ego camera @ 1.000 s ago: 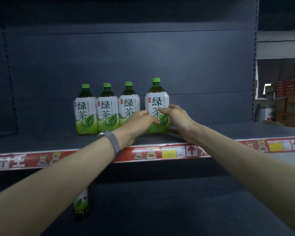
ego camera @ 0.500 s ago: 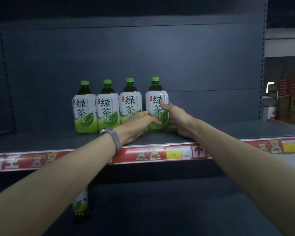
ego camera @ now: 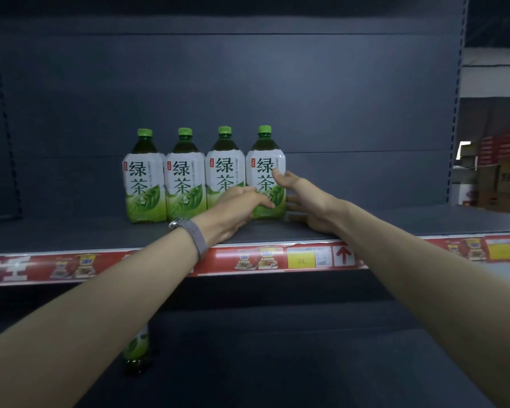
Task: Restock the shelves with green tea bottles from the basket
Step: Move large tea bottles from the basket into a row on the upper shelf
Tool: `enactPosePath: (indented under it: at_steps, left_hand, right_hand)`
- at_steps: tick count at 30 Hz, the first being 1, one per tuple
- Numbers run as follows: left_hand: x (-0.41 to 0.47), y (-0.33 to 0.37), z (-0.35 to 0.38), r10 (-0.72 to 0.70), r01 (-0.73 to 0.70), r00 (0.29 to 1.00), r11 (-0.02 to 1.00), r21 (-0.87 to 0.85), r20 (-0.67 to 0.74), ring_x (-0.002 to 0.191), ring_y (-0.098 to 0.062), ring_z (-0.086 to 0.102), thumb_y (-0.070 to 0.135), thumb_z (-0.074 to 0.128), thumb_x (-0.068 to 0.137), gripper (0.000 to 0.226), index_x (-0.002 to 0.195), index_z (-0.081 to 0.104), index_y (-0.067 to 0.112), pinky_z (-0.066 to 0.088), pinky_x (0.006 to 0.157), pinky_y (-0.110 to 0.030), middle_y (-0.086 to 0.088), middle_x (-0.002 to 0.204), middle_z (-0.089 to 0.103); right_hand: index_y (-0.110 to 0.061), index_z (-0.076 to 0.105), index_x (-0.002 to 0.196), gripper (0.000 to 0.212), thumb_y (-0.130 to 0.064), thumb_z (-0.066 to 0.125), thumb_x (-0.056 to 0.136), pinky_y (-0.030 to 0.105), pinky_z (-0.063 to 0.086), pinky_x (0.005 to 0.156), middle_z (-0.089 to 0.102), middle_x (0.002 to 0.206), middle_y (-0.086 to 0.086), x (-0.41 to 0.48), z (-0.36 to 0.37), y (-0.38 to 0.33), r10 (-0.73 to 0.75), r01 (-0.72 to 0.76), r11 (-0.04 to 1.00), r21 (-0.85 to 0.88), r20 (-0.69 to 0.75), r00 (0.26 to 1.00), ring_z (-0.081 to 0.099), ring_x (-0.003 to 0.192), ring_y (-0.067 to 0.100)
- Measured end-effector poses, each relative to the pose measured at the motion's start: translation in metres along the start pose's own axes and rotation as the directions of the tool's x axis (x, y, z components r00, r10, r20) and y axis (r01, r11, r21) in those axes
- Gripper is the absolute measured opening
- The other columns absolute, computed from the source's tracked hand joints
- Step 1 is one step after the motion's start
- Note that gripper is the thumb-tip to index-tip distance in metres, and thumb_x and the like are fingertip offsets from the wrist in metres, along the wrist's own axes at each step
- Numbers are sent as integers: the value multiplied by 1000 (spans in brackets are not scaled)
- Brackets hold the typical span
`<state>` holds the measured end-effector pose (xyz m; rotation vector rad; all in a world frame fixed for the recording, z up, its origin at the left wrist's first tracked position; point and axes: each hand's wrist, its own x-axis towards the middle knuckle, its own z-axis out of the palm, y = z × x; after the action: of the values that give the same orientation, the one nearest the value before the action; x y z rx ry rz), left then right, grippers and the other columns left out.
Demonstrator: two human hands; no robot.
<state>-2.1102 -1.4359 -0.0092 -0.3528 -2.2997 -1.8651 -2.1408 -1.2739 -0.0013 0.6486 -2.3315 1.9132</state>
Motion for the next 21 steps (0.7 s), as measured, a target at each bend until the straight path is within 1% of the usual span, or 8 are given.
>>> enactPosePath:
  at_steps: [3,7,10,12,14,17,19,21]
  left_hand:
    - [-8,3,2,14,-14,1000,1000,-2,-9,116,-8,47,2,68,94,41,133,58,7,40,116,-38,4,130,53]
    - [-11,5,2,17,-17,999,1000,5,-27,129,-12,45,3,69,93,61,150,48,6,38,121,-46,-2,158,46]
    - [-10,4,-1,28,-26,997,999,31,-74,118,-14,54,5,71,90,63,150,51,7,44,112,-40,-1,141,58]
    - [-13,5,-5,45,-37,992,997,63,-115,103,-12,57,7,72,89,52,140,62,9,47,104,-37,1,121,64]
    - [-20,9,-10,58,-35,991,982,186,-117,117,-18,57,11,72,89,33,122,69,16,50,109,-43,-3,125,64]
    - [-35,15,-17,119,-78,991,902,425,-70,128,-19,55,20,73,91,42,133,67,17,45,110,-37,-1,137,63]
    - [-52,22,-20,223,-152,972,839,522,-75,126,-15,57,23,71,92,47,139,65,20,41,101,-28,3,136,66]
    - [-73,29,-21,298,-205,951,803,560,-78,118,-11,59,24,68,95,40,135,68,22,39,92,-21,6,129,68]
  right_hand:
    - [-31,54,141,37,-50,47,109,23,47,69,71,113,-15,0,-1,1,2,-2,1000,9,1,1000,67,93,1]
    - [-33,60,135,29,-42,53,108,33,48,76,75,119,-10,0,4,0,17,-16,1000,14,-42,999,69,104,12]
    - [-31,70,117,18,-26,61,102,38,51,83,77,119,-4,-4,5,-4,38,-41,999,-16,-127,991,69,108,21]
    - [-26,68,99,8,-20,64,98,37,51,76,74,102,1,-10,2,-7,48,-53,998,-22,-194,980,66,89,20]
    - [-17,70,98,8,-22,67,93,34,50,67,64,87,4,-21,-1,-11,33,-58,994,-93,-248,968,59,73,19]
    - [-10,74,125,43,-36,69,91,41,55,100,73,119,10,-45,-4,-22,-30,-86,918,-388,-283,959,68,110,29]
    - [-14,74,127,36,-33,66,98,34,48,99,71,128,9,-69,2,-30,-92,-54,843,-535,-242,966,63,121,28]
    - [-16,76,120,26,-27,66,99,28,44,89,74,121,6,-91,9,-34,-157,4,794,-608,-199,967,65,116,25]
